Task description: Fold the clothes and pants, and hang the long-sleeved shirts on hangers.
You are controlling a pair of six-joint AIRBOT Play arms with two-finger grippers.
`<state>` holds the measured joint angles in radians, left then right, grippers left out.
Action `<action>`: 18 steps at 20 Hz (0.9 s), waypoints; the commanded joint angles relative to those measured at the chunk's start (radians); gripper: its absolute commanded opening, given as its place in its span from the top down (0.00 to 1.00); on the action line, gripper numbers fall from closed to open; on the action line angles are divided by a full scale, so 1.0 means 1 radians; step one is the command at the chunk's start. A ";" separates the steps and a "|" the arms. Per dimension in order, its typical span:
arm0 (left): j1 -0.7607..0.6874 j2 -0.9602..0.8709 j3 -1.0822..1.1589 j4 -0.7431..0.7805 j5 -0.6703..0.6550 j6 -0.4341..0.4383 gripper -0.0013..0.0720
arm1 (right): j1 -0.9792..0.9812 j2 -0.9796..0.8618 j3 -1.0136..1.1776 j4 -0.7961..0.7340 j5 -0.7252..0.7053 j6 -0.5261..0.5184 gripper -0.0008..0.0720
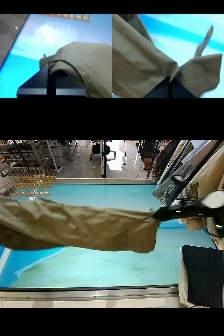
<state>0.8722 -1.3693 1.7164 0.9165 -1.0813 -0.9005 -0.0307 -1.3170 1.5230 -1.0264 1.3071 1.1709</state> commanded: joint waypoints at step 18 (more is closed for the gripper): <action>-0.008 -0.294 0.004 0.025 -0.218 -0.177 0.96 | -0.179 -0.180 -0.696 0.234 -0.060 -0.112 0.48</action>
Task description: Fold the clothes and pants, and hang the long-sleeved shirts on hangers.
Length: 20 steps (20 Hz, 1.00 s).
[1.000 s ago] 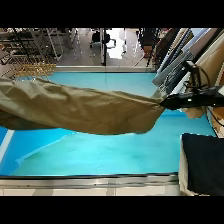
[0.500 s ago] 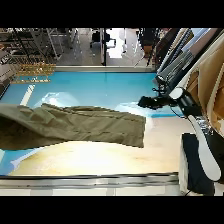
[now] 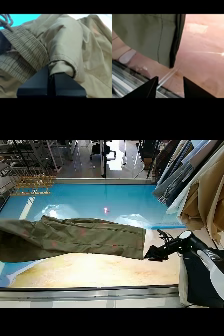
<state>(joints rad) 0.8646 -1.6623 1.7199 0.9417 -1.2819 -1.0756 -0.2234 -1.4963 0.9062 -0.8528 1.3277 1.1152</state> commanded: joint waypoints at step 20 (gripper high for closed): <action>0.004 0.000 0.001 -0.009 -0.047 -0.002 0.96 | 0.055 0.012 0.059 -0.016 -0.029 -0.027 0.81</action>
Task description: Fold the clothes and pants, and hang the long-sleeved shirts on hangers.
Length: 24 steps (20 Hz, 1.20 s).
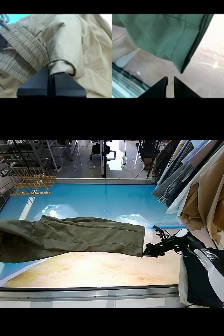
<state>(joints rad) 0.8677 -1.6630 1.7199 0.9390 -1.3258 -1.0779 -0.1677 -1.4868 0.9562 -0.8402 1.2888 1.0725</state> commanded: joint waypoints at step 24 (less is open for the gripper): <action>0.011 0.157 0.094 -0.254 0.013 -0.124 0.96 | 0.086 0.275 0.275 -0.339 0.071 0.137 0.98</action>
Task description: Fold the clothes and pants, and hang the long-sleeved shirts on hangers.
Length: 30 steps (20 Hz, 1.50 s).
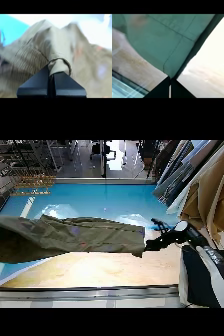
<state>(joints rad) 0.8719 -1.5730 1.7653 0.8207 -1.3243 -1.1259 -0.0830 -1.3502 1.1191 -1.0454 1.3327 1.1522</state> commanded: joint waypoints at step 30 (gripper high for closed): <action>0.140 0.270 -0.111 -0.105 -0.358 0.291 0.96 | 0.002 0.336 0.360 -0.658 0.102 0.346 0.98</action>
<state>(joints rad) 1.1687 -1.2171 1.7618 0.5251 -1.6241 -1.0164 -0.0814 -0.9581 1.5967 -1.7115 1.5078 1.4647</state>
